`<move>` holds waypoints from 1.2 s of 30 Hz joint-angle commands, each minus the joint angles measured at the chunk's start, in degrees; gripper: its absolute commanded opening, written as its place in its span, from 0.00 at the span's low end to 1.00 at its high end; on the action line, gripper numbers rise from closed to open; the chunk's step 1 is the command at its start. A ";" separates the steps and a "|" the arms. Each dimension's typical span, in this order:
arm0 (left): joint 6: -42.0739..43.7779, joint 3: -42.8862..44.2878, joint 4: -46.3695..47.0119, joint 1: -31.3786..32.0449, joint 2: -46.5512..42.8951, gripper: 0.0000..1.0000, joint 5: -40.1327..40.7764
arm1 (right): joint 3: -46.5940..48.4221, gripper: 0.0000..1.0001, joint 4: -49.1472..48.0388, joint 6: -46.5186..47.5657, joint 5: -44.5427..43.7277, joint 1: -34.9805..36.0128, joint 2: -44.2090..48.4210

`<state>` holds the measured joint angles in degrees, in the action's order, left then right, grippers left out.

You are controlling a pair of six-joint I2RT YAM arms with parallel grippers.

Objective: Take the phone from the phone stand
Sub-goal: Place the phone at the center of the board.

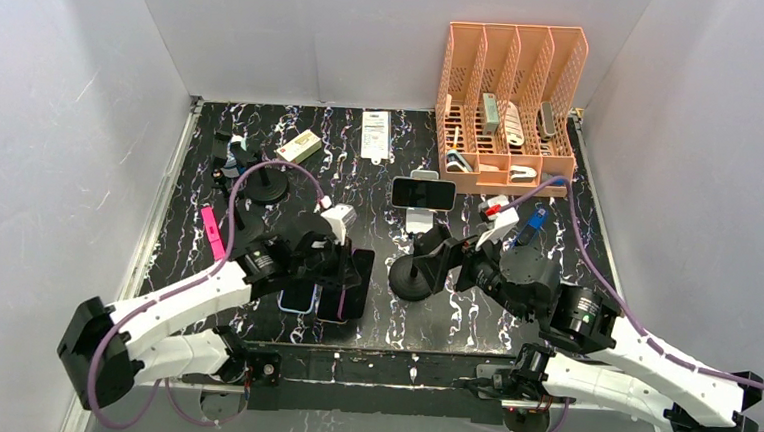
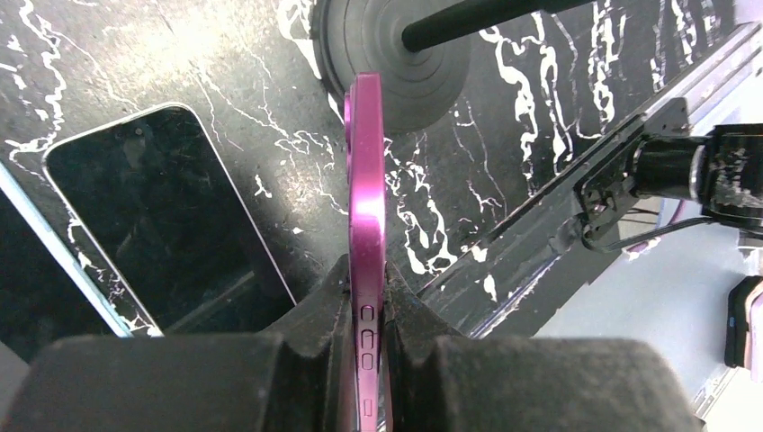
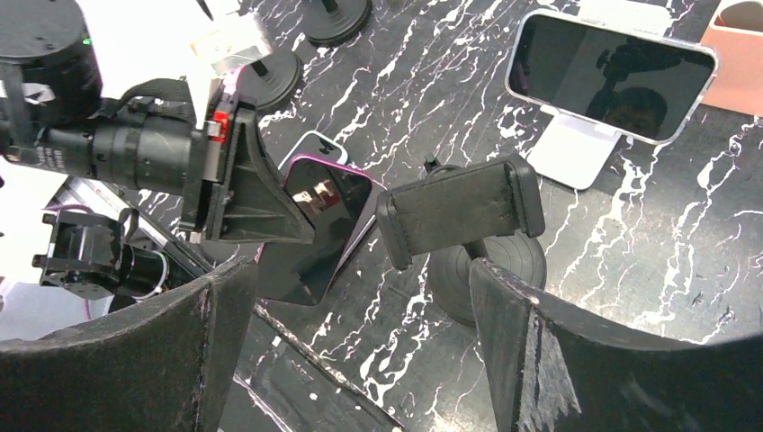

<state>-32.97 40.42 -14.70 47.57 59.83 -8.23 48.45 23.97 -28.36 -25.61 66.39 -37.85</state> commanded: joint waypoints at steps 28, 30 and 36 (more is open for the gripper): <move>-13.98 4.11 12.87 -0.37 26.78 0.00 -5.63 | 0.79 0.94 -0.50 -3.44 3.92 0.01 4.36; -14.09 4.17 12.85 -0.41 27.50 0.02 -5.57 | 0.59 0.94 -0.50 -3.53 3.92 0.05 4.43; -12.78 3.43 9.83 -0.68 26.37 0.27 -0.70 | -0.09 0.94 -0.09 -3.79 3.81 0.05 5.19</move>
<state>-46.59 44.03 -2.50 47.24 86.91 -12.71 47.79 25.04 -31.57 -21.89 66.39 -33.71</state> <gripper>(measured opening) 0.227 0.940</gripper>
